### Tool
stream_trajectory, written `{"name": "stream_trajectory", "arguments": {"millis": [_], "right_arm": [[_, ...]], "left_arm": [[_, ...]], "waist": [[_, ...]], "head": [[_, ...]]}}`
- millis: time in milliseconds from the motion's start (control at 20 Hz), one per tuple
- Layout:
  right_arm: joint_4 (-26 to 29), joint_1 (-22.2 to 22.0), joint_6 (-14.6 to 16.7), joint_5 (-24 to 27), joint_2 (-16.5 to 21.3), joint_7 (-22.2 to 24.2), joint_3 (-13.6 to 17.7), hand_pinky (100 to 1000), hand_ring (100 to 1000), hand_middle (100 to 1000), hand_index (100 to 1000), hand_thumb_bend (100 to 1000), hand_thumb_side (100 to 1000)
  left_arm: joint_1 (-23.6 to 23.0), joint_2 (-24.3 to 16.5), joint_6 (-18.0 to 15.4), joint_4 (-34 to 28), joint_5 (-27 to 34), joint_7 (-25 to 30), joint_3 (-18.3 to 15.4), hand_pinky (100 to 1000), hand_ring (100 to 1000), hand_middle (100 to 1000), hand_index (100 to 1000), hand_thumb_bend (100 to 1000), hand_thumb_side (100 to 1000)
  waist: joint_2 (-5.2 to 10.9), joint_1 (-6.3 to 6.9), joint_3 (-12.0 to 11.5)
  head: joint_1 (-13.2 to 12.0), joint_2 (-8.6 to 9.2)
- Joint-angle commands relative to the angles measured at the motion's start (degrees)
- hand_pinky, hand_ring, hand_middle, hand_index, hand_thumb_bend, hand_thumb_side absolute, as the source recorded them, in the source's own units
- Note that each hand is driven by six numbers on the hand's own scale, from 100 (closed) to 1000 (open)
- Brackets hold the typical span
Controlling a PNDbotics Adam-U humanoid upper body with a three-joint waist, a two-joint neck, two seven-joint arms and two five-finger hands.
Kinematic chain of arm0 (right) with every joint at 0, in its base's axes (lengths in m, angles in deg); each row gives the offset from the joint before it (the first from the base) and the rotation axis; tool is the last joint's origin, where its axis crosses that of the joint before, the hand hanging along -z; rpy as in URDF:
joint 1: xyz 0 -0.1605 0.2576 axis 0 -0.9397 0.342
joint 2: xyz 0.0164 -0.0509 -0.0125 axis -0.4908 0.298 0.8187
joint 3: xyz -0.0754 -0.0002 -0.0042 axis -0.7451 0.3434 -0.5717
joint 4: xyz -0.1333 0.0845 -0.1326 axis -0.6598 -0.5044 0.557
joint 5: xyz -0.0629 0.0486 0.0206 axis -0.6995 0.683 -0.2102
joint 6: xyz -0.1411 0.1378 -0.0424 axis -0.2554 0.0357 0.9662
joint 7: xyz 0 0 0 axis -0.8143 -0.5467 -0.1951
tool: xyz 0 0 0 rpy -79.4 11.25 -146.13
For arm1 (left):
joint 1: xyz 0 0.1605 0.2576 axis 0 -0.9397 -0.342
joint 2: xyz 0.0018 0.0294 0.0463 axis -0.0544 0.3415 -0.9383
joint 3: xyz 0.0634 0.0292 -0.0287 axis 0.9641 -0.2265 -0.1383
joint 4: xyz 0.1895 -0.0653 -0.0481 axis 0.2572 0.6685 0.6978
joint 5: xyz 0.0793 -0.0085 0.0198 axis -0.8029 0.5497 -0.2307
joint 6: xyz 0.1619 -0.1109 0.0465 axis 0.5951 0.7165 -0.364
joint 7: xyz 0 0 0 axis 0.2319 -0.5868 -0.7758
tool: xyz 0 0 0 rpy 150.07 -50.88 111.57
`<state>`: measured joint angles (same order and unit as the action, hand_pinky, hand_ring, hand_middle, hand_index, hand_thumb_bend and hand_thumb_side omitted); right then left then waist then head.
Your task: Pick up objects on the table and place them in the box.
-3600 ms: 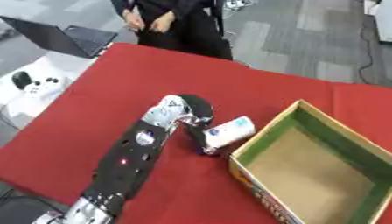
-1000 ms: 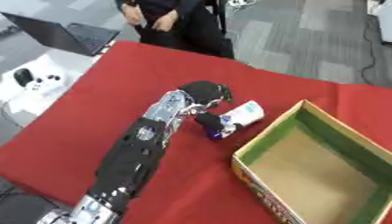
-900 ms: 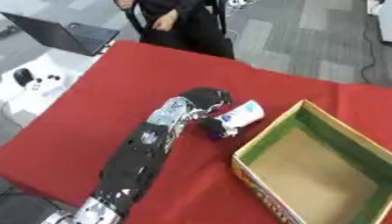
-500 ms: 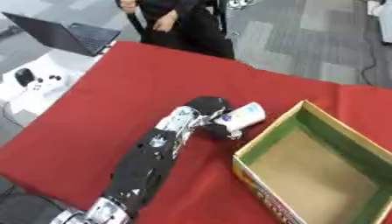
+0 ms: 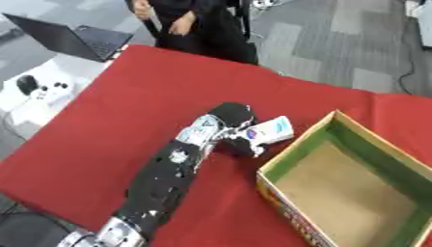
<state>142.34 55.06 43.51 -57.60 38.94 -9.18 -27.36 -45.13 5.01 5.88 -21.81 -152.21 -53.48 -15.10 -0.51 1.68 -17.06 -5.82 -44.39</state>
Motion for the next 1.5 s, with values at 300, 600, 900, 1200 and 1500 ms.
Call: {"name": "stream_trajectory", "arguments": {"millis": [300, 600, 900, 1200, 1500], "right_arm": [[1.1, 0.4, -0.1, 0.1, 0.8, 0.0, 0.4, 134, 305, 380, 405, 159, 989], [1.1, 0.3, -0.1, 0.1, 0.8, -0.1, 0.5, 134, 305, 380, 405, 159, 988], [1.1, 0.2, 0.0, 0.1, 0.7, -0.4, 0.6, 134, 305, 380, 405, 158, 987], [1.1, 0.2, 0.0, 0.1, 0.8, -0.5, 0.6, 134, 305, 380, 405, 158, 988], [1.1, 0.1, 0.0, 0.0, 0.8, -0.5, 0.6, 134, 305, 380, 405, 158, 988]], "left_arm": [[-0.2, -0.8, -1.3, 0.4, -2.8, -0.1, -0.2, 100, 100, 100, 229, 100, 694], [-1.5, -0.5, -0.3, 2.7, 0.3, -6.3, -1.4, 100, 100, 100, 167, 100, 563], [-1.9, -0.5, 0.8, 3.5, 8.7, -13.0, -1.6, 100, 100, 100, 159, 100, 519], [-1.6, -1.3, 1.1, 1.8, 14.3, -14.6, -1.3, 100, 100, 100, 159, 100, 525], [-0.7, -2.6, 2.1, -2.2, 18.1, -14.0, -1.1, 100, 100, 100, 159, 100, 529]], "waist": [[0.37, -0.13, -0.1], [0.38, -0.17, -0.2], [0.41, -0.18, -0.3], [0.45, -0.15, -0.4], [0.51, -0.10, -0.5]], "head": [[-0.5, 0.27], [-0.5, 0.27], [-0.6, 0.27], [-0.6, 0.27], [-0.7, 0.27]]}}
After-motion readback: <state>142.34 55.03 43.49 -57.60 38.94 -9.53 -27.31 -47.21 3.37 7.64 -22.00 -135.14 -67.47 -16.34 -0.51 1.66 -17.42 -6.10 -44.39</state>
